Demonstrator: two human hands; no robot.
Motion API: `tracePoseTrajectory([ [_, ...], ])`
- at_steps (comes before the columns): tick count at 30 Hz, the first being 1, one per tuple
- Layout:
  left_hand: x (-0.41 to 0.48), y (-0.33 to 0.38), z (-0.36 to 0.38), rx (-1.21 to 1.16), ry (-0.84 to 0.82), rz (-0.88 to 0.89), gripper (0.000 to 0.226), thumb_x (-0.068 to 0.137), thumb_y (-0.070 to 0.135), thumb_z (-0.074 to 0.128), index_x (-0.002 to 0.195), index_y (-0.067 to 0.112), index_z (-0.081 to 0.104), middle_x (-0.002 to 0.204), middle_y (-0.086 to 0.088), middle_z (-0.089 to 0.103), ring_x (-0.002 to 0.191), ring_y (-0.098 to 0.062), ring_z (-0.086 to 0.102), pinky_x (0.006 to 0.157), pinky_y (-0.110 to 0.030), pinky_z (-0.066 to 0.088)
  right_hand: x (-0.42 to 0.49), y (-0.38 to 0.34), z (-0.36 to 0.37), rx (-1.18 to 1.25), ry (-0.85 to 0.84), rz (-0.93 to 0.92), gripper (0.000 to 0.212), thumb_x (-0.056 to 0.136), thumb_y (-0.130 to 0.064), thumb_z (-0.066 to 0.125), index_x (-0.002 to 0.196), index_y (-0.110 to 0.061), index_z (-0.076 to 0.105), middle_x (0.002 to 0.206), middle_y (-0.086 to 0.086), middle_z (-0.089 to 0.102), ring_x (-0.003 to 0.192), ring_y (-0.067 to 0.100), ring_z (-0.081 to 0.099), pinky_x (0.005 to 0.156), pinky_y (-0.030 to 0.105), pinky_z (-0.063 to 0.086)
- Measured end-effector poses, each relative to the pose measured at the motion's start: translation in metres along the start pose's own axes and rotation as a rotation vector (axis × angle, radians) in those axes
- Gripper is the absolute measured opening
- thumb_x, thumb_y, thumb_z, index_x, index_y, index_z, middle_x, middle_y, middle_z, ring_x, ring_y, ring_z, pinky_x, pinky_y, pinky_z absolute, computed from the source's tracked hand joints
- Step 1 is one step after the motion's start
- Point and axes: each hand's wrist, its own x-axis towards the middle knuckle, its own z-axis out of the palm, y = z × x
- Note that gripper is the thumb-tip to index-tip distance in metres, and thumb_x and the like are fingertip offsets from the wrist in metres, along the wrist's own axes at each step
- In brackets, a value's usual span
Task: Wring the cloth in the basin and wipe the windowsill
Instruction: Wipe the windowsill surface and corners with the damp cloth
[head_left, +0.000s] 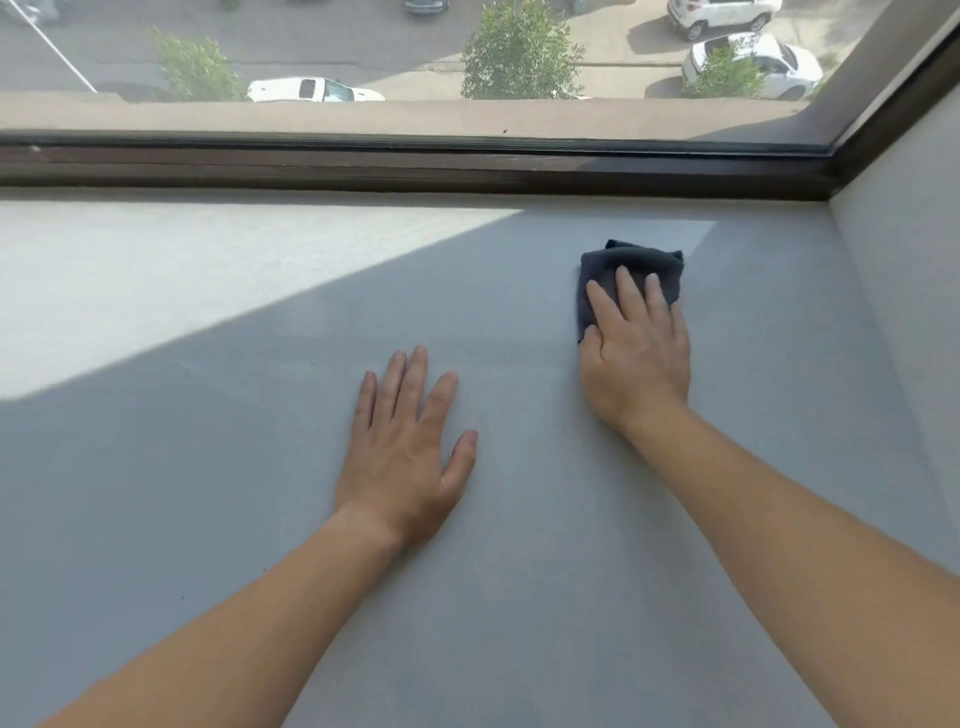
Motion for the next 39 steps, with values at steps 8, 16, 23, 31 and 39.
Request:
tracePoseTrajectory([
  [8, -0.003, 0.002, 0.0, 0.016, -0.012, -0.012, 0.072, 0.092, 0.058, 0.019, 0.156, 0.025, 0.023, 0.168, -0.003, 0.002, 0.153, -0.016, -0.009, 0.123, -0.042, -0.006, -0.021, 0.034, -0.007, 0.006, -0.06, -0.08, 0.054, 0.1, -0.031, 0.029, 0.154, -0.03, 0.03, 0.167, -0.005, 0.013, 0.153, 0.02, 0.002, 0.124, 0.041, 0.003],
  [16, -0.007, 0.0, 0.002, -0.015, 0.018, -0.012, 0.071, 0.092, 0.056, 0.02, 0.154, 0.024, 0.028, 0.167, -0.004, 0.007, 0.153, -0.016, -0.004, 0.123, -0.042, -0.005, -0.108, 0.003, 0.009, 0.032, -0.102, -0.386, 0.056, 0.094, -0.033, 0.032, 0.149, -0.027, 0.043, 0.162, -0.002, 0.029, 0.153, 0.023, 0.015, 0.123, 0.046, 0.011],
  [23, -0.003, 0.0, 0.006, -0.012, 0.034, -0.014, 0.07, 0.091, 0.056, 0.022, 0.153, 0.024, 0.03, 0.167, -0.005, 0.01, 0.153, -0.018, -0.001, 0.123, -0.042, -0.004, -0.119, 0.007, 0.006, 0.01, -0.016, -0.097, 0.059, 0.095, -0.035, 0.028, 0.153, -0.026, 0.036, 0.165, -0.001, 0.02, 0.153, 0.024, 0.008, 0.124, 0.043, 0.003],
  [31, -0.001, -0.003, 0.007, -0.012, 0.039, 0.001, 0.068, 0.092, 0.056, 0.023, 0.152, 0.024, 0.03, 0.167, -0.006, 0.01, 0.153, -0.018, -0.001, 0.123, -0.04, -0.007, -0.149, 0.03, 0.003, 0.016, -0.076, -0.162, 0.057, 0.097, -0.033, 0.03, 0.153, -0.029, 0.036, 0.165, -0.005, 0.019, 0.154, 0.019, 0.006, 0.124, 0.039, 0.0],
  [39, -0.007, 0.0, -0.002, -0.07, 0.031, 0.009, 0.065, 0.094, 0.05, 0.03, 0.15, 0.019, 0.034, 0.165, -0.01, 0.017, 0.153, -0.024, 0.006, 0.123, -0.046, -0.003, -0.234, -0.011, 0.018, 0.003, -0.105, -0.373, 0.056, 0.093, -0.032, 0.037, 0.148, -0.025, 0.043, 0.162, 0.001, 0.03, 0.153, 0.026, 0.015, 0.122, 0.049, 0.014],
])
